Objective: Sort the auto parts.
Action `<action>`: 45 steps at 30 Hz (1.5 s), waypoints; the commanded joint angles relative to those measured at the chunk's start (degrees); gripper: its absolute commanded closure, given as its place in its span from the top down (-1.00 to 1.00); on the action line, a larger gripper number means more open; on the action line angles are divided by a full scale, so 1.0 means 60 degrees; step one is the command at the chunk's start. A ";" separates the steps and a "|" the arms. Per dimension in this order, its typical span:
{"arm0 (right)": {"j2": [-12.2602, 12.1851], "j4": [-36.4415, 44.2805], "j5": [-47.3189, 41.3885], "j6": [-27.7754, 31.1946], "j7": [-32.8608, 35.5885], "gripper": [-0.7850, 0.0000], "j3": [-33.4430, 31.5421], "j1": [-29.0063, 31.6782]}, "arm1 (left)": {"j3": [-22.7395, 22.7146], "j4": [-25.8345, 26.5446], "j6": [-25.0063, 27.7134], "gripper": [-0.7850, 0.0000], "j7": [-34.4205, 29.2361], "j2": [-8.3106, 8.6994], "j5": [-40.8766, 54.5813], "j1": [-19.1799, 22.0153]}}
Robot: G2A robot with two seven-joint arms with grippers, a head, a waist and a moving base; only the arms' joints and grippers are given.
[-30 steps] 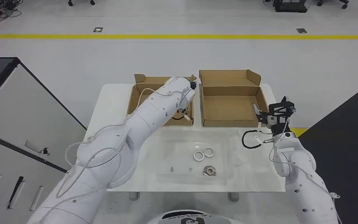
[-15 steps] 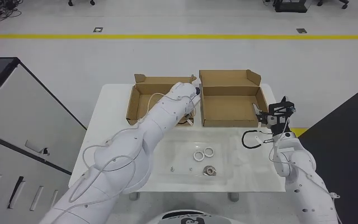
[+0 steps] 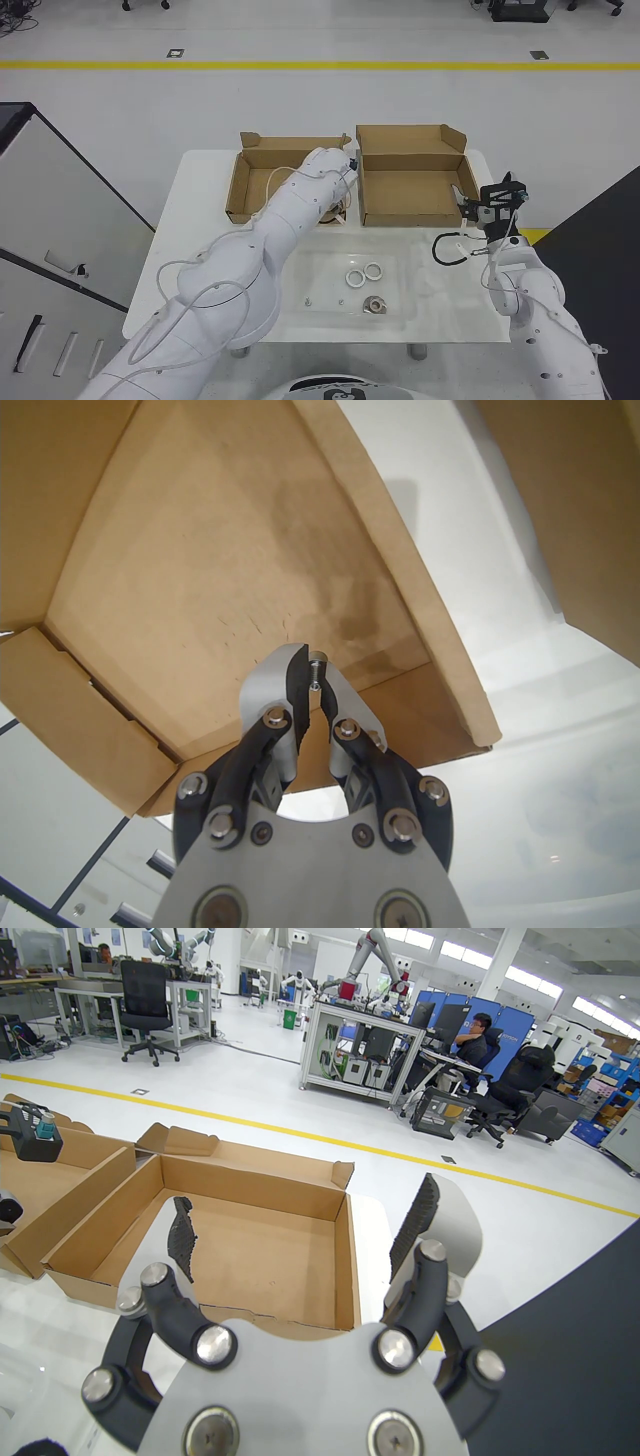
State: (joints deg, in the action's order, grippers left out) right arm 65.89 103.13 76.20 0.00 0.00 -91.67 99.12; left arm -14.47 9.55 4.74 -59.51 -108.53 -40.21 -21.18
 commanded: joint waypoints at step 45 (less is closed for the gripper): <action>0.0000 0.0000 0.0000 0.0000 0.0000 1.00 0.0000 0.0000 | -0.1302 0.1181 0.4226 1.00 0.0439 0.1131 0.0490 0.1884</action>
State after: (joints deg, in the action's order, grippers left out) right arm 65.89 103.13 76.20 0.00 0.00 -91.67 99.12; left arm -21.91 15.67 30.01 -56.73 -102.15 -37.65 -9.62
